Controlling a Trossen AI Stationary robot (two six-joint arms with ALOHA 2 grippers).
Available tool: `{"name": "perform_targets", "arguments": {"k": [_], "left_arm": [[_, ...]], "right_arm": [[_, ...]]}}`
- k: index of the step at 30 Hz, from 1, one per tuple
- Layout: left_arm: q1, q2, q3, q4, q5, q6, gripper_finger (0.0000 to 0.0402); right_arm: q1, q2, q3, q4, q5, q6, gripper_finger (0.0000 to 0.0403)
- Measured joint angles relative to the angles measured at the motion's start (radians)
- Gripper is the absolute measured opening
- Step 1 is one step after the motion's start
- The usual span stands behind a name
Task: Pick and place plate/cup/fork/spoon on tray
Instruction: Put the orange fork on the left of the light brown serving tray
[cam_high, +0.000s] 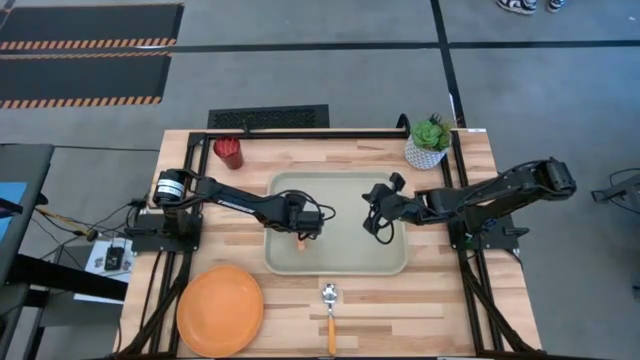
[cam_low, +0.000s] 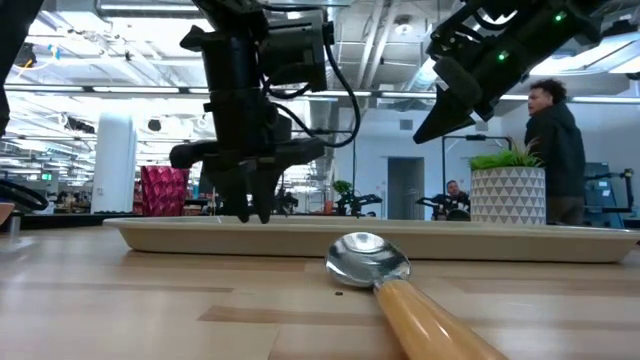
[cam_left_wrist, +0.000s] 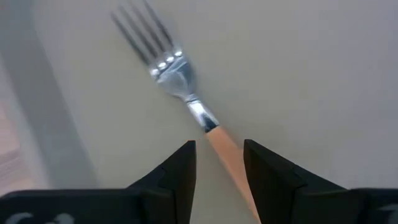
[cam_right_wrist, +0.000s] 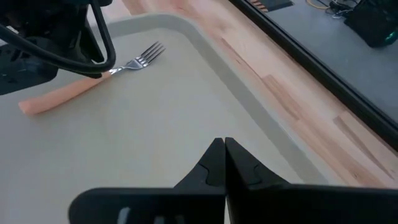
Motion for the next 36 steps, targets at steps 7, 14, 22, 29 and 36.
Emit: {"name": "perform_targets", "arguments": {"k": [7,14,22,29,36], "left_arm": [[0.000,0.000,-0.042,0.057,0.010,-0.004,0.0122],[0.000,0.000,-0.048,0.073,0.014,-0.001,0.0119],[0.002,0.000,-0.048,0.030,0.008,0.005,0.0086],[0.010,0.000,-0.048,0.027,0.008,0.008,0.0043],[0.012,-0.001,-0.047,-0.031,0.005,-0.021,0.0028]], "right_arm": [[0.000,0.000,0.000,0.000,0.000,-0.005,0.0009],[0.000,0.000,0.000,0.001,0.001,-0.005,0.0009],[0.000,0.000,0.000,0.001,0.000,-0.008,0.0009],[0.000,0.000,0.000,0.001,0.000,-0.007,0.0009],[0.000,0.000,0.000,0.001,0.000,-0.007,0.0009]]}}
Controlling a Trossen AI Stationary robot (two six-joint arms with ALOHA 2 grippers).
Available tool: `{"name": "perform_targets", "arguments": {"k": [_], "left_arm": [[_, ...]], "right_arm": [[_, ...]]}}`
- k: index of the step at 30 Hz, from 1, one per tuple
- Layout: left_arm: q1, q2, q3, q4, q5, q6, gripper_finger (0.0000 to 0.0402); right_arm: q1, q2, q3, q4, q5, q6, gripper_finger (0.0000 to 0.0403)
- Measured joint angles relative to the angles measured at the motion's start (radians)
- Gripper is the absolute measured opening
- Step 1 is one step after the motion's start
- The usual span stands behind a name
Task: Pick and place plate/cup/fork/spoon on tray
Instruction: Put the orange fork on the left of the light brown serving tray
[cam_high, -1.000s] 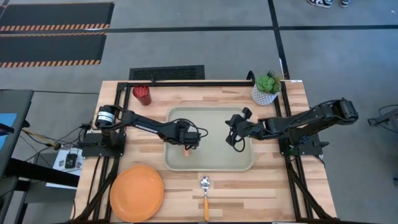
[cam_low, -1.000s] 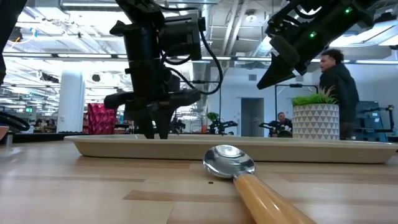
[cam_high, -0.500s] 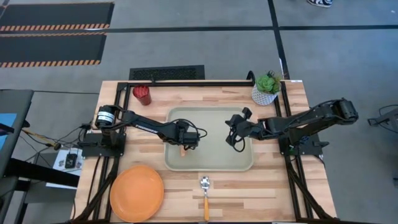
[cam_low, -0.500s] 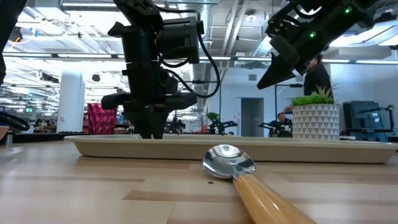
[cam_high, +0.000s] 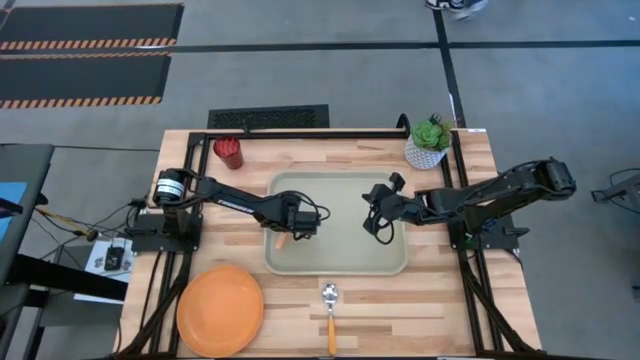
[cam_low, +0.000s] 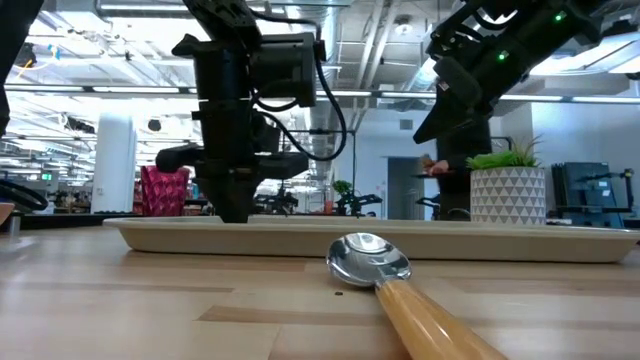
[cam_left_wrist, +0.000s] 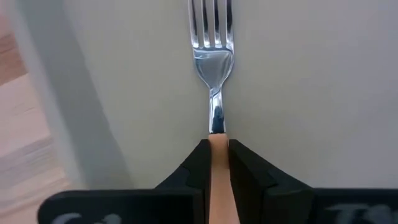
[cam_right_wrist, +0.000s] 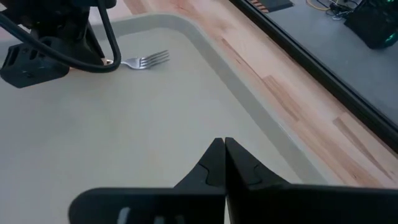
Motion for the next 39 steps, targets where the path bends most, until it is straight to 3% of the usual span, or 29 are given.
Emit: {"name": "perform_targets", "arguments": {"k": [39], "left_arm": [[0.036,-0.001,0.000,-0.132,0.075,-0.292,0.0029]], "right_arm": [[0.017,0.000,0.000,0.020,-0.006,-0.045,0.0009]]}}
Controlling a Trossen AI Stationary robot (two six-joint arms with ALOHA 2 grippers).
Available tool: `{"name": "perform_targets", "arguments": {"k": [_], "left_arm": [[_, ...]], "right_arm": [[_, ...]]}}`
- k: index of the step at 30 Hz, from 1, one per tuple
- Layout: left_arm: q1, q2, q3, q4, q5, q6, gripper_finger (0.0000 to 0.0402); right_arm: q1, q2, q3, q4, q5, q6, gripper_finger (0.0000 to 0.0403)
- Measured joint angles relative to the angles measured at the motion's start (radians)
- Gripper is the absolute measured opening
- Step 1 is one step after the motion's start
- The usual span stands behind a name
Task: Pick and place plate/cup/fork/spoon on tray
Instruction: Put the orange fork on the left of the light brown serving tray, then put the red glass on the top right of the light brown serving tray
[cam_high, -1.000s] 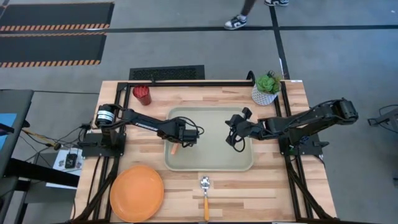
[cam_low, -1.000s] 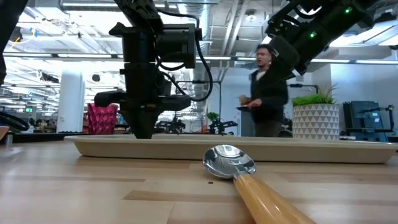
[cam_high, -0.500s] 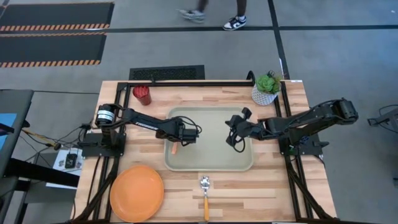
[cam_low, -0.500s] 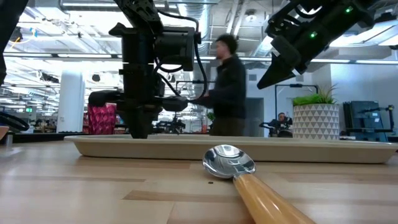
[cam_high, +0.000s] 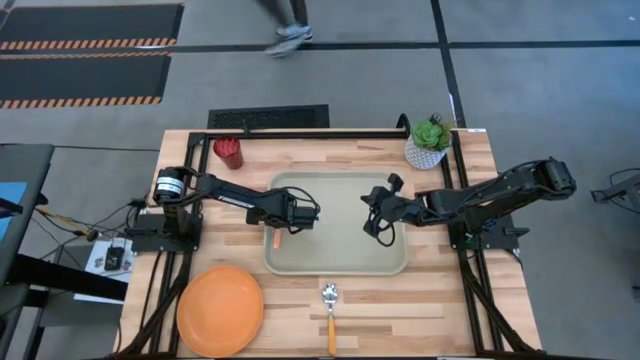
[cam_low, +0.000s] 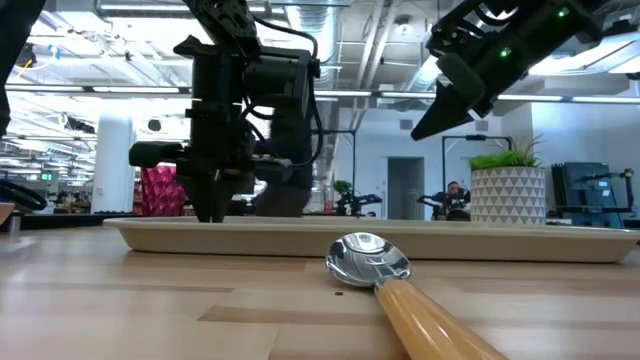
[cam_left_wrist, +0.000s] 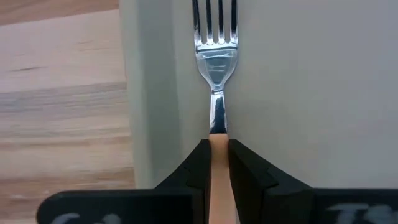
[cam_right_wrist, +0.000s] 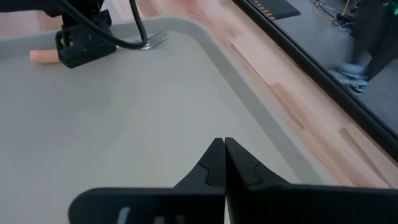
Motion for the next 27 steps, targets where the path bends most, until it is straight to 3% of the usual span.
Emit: {"name": "perform_targets", "arguments": {"k": [13,27], "left_arm": [[-0.001,0.001,0.000,0.002,-0.025,-0.001,0.0034],[-0.001,0.005,0.005,-0.005,-0.014,0.018,0.0108]], "right_arm": [[0.000,0.000,0.000,0.032,-0.015,-0.018,0.0009],[0.000,0.000,0.000,0.032,-0.016,-0.021,0.0009]]}}
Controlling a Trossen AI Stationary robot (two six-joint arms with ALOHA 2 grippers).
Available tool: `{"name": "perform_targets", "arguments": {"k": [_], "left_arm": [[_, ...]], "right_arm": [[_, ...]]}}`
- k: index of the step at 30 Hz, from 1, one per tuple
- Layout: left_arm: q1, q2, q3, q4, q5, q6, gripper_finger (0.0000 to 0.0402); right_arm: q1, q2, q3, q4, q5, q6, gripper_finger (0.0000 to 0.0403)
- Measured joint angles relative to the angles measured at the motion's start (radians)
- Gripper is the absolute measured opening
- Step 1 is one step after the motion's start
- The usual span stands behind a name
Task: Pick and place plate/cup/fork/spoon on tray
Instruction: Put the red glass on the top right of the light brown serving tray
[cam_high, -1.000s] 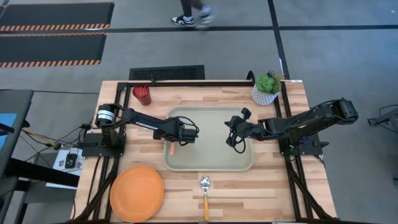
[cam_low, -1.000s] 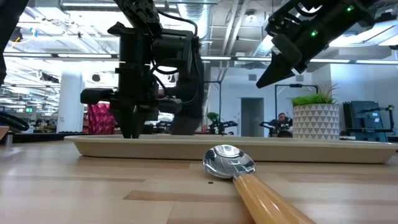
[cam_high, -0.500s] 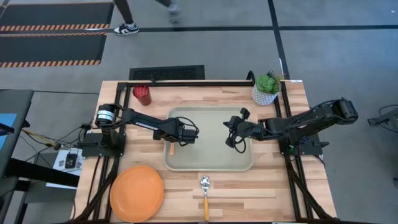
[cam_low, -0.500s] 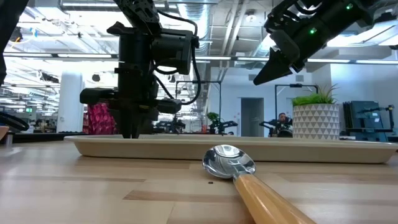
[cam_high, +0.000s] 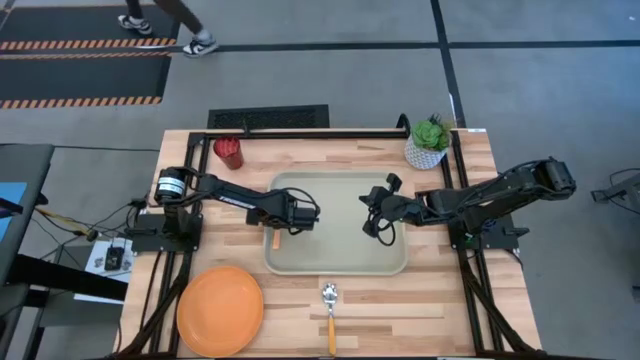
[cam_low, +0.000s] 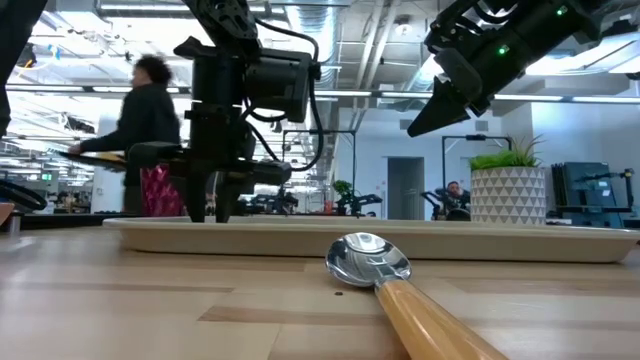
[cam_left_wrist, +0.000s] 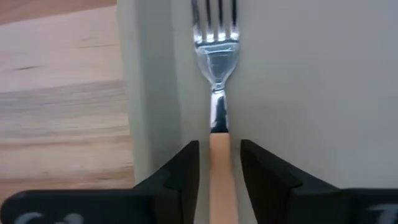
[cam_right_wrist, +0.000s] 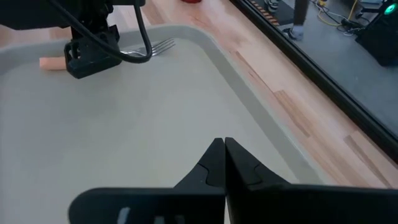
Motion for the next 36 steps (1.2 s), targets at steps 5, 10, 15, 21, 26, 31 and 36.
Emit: {"name": "perform_targets", "arguments": {"k": [5,10,15,21,26,31,36], "left_arm": [[0.000,0.000,0.036,-0.015,-0.031,0.048,0.0130],[0.000,-0.001,0.099,-0.106,-0.068,0.118,0.0143],[-0.025,-0.011,0.148,-0.205,-0.105,0.206,0.0130],[-0.091,-0.070,0.116,-0.188,-0.255,0.308,0.0050],[-0.129,-0.186,0.002,-0.126,-0.358,0.351,0.0006],[-0.115,-0.381,-0.216,0.042,-0.312,0.458,0.0001],[-0.038,-0.635,-0.430,0.198,-0.181,0.677,0.0000]], "right_arm": [[0.000,0.000,0.000,0.000,0.000,-0.001,0.0009],[0.000,0.000,0.000,0.000,-0.002,-0.001,0.0009],[0.001,0.000,0.000,0.000,-0.026,-0.001,0.0010],[0.001,0.000,0.000,0.009,-0.048,-0.001,0.0010],[0.000,0.000,0.000,0.034,-0.064,-0.001,0.0010],[0.000,0.000,0.000,0.066,-0.101,-0.001,0.0010],[0.000,0.001,0.000,0.067,-0.101,-0.001,0.0009]]}}
